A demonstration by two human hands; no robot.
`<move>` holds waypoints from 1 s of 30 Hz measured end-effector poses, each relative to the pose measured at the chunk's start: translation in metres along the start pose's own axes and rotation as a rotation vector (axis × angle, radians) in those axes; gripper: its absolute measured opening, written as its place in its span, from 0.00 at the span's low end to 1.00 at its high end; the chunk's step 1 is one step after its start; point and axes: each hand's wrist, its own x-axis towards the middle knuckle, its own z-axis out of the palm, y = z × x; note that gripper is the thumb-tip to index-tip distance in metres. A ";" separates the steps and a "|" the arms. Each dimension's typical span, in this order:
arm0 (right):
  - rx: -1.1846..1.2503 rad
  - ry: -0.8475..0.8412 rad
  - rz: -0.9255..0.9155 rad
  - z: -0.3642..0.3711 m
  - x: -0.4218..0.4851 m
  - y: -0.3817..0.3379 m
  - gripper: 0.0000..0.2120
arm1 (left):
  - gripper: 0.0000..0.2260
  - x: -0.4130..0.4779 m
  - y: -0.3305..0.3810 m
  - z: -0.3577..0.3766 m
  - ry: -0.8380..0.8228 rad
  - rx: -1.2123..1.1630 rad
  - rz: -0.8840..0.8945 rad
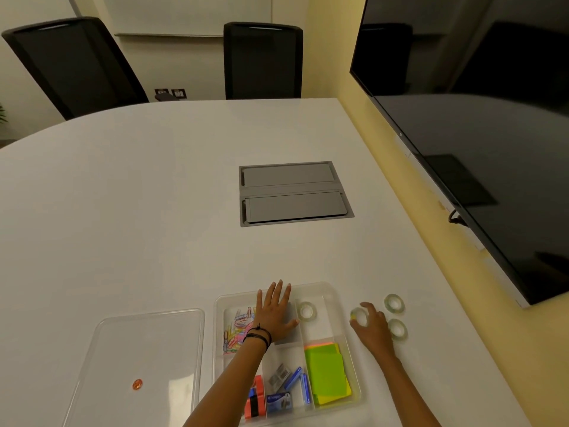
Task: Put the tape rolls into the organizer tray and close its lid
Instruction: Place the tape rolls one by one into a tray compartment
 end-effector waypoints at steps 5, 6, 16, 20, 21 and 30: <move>0.362 -0.063 -0.163 -0.007 -0.003 -0.044 0.16 | 0.44 0.000 0.002 -0.005 -0.007 0.014 -0.043; 0.396 -0.122 -0.186 -0.006 -0.003 -0.050 0.15 | 0.44 -0.001 0.002 -0.005 0.004 0.015 -0.035; -0.296 -0.402 -0.358 0.040 -0.005 -0.053 0.22 | 0.43 -0.003 0.001 -0.005 -0.003 -0.025 -0.077; -0.365 -0.421 -0.307 0.049 -0.005 -0.055 0.23 | 0.43 0.013 -0.008 0.018 0.113 -0.142 -0.098; -0.365 -0.426 -0.303 0.050 -0.005 -0.055 0.23 | 0.45 0.012 -0.007 0.016 0.124 -0.148 -0.090; -0.259 -0.522 -0.321 0.043 -0.005 -0.050 0.19 | 0.47 0.000 0.001 -0.002 -0.023 0.001 -0.090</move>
